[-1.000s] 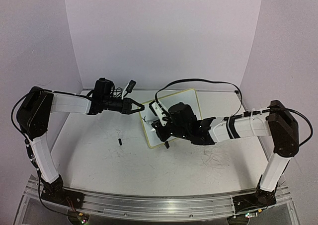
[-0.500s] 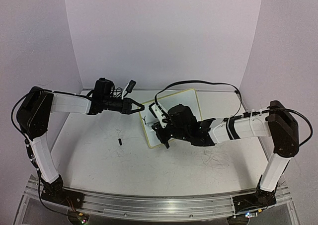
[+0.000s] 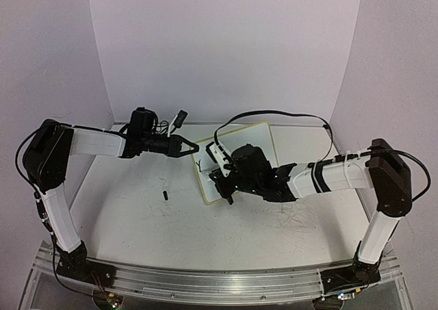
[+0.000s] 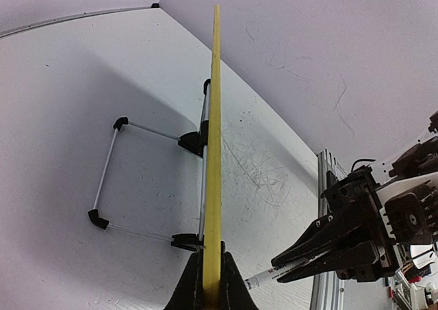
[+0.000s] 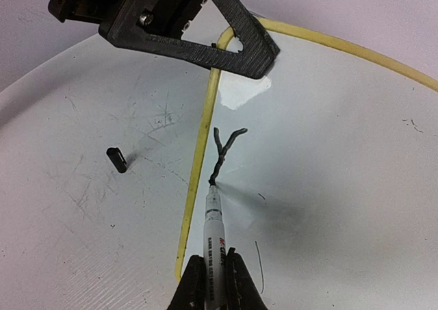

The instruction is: Write a sentence on the whiteboard

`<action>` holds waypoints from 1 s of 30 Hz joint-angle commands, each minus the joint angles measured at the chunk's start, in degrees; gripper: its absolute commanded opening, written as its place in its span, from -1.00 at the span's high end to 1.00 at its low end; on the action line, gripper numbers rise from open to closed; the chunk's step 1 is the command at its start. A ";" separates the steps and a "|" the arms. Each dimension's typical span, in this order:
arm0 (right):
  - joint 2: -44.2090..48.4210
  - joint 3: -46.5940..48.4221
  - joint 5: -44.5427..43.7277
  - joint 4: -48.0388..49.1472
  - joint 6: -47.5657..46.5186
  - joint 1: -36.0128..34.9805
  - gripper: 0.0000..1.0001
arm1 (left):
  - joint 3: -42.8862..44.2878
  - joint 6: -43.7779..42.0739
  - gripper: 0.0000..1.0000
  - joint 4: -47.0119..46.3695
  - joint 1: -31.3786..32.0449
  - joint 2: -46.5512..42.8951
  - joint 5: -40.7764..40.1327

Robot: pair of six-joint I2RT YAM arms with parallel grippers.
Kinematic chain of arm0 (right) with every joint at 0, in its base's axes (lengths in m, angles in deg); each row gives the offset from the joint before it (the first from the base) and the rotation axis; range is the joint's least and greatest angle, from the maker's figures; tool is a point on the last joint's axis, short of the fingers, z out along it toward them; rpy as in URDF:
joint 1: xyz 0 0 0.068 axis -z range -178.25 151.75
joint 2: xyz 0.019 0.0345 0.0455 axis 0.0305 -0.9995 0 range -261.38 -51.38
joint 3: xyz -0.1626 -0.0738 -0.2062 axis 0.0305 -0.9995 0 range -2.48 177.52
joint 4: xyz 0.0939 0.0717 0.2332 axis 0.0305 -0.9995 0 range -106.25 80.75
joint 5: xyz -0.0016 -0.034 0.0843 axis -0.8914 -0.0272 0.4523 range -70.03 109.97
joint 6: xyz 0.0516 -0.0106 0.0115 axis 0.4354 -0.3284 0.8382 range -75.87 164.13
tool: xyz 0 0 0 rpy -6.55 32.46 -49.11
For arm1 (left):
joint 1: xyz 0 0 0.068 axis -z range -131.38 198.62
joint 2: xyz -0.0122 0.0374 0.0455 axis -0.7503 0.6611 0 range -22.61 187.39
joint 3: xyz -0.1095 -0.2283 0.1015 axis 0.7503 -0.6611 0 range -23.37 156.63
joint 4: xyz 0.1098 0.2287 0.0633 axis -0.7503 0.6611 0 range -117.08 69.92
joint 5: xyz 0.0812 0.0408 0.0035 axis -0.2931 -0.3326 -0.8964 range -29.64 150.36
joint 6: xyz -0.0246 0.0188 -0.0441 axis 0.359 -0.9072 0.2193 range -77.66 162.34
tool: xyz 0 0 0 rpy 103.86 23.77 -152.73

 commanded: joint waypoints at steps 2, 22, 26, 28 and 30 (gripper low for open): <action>-1.18 -0.17 -0.43 -1.28 1.20 -0.14 1.00 | -0.60 -0.03 1.00 1.53 -0.31 -1.67 -0.08; 4.65 -1.55 5.41 3.42 1.28 -0.19 1.00 | -0.03 0.57 1.00 4.24 -0.27 -2.71 -3.72; 6.19 -3.32 4.35 5.43 1.55 0.02 1.00 | -0.89 0.71 1.00 5.33 -0.22 -4.04 -5.04; 5.52 -3.37 2.21 5.55 1.65 0.31 1.00 | -1.68 0.08 1.00 5.60 -0.22 -4.51 -5.63; 5.02 -3.02 1.91 5.67 1.87 0.63 1.00 | -2.04 0.06 1.00 5.61 -0.22 -4.53 -5.61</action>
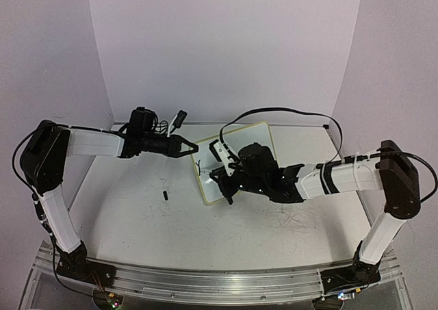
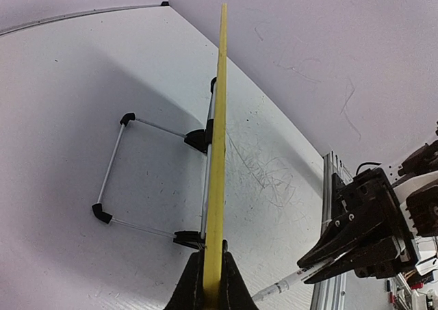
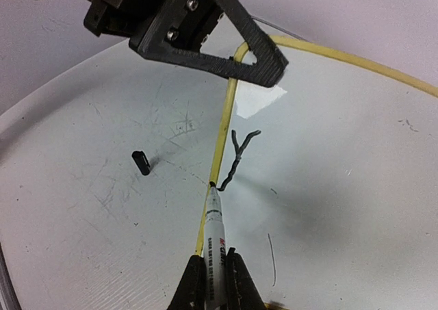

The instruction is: Write a sentence on the whiteboard

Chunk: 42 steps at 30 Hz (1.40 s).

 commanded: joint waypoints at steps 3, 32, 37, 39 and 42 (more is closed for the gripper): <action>0.84 0.75 -2.37 3.86 0.81 0.73 1.00 | -1.95 -0.32 1.00 3.22 -0.31 -3.13 -3.55; -2.68 3.01 -4.45 3.66 0.03 0.87 1.00 | -1.64 -0.59 1.00 2.90 -0.08 -2.18 -3.19; -3.08 3.19 -4.78 3.74 -0.07 0.84 1.00 | -1.81 -0.67 1.00 2.89 -0.08 -2.34 -3.16; -3.23 3.27 -4.80 3.74 -0.07 0.84 1.00 | -1.84 -0.68 1.00 2.89 -0.08 -2.36 -3.11; -3.41 3.28 -4.86 3.66 -0.21 0.81 1.00 | -1.84 -0.77 1.00 2.83 -0.12 -2.44 -3.09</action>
